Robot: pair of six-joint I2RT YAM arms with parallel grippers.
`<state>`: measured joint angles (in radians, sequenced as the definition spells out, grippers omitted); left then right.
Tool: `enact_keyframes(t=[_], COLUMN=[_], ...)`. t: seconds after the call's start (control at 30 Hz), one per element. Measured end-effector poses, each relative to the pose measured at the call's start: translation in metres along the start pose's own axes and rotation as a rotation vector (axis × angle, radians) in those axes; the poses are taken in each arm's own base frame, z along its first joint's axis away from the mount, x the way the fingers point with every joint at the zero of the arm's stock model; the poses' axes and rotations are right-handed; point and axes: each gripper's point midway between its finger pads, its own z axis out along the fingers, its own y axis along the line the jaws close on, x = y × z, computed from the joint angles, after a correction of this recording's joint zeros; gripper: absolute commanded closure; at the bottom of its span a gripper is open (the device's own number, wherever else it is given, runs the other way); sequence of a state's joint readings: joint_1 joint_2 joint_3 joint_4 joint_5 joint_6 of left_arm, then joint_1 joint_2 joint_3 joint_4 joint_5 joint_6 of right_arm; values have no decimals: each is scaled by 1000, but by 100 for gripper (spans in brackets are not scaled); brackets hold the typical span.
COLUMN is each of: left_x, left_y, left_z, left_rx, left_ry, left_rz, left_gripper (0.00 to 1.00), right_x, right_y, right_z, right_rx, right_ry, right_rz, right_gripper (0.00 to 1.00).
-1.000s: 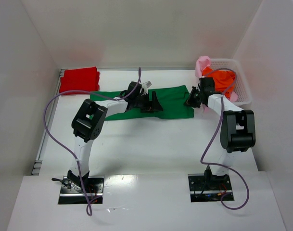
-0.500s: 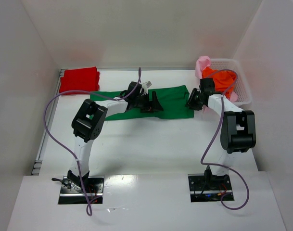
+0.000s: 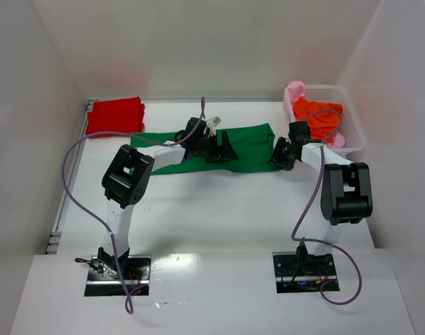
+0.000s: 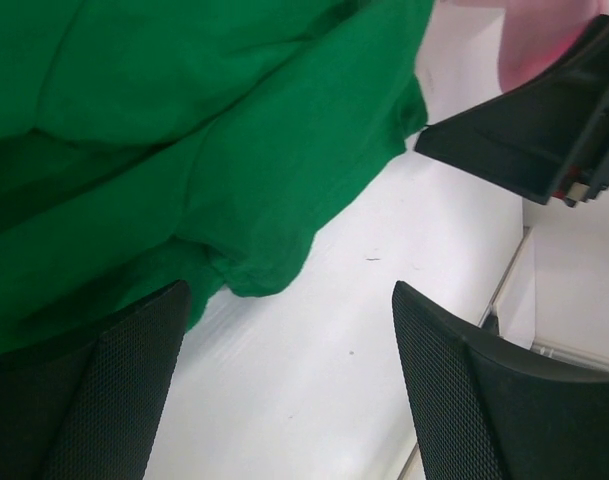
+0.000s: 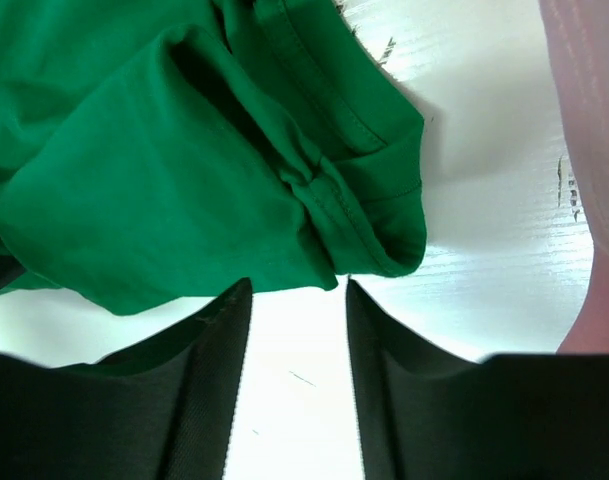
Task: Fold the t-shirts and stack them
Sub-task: Fold the other side of the tshirt into a rectangle
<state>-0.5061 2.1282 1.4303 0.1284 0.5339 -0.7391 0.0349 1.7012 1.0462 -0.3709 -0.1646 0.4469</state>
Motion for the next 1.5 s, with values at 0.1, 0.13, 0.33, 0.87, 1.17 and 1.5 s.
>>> enact_keyframes(t=[0.1,0.13,0.33,0.87,1.17,1.5], left_x=[-3,-4,-2,-2,0,5], left_y=[-6,-7,-6,-6,-7,-21], left_z=[-3,-3,-3,-3,-3,-14], left_rx=[13,14,13,13,16,60], left_ry=[-9,-10,-8,-7,2,25], left_rz=[8,10,8,7,5,9], left_gripper=[11,11,11,11,10,10], right_x=[0,0,1,12,12,-26], right_y=[0,0,-1,3,5,35], right_z=[1,1,5,23,21,-5], right_rx=[-1,-1,1,-17,-17,-85], right_ry=[-1,-1,5,43,45,-50], right_rz=[0,0,-1,-34,-30,-20], right_gripper=[48,48,48,87,97,99])
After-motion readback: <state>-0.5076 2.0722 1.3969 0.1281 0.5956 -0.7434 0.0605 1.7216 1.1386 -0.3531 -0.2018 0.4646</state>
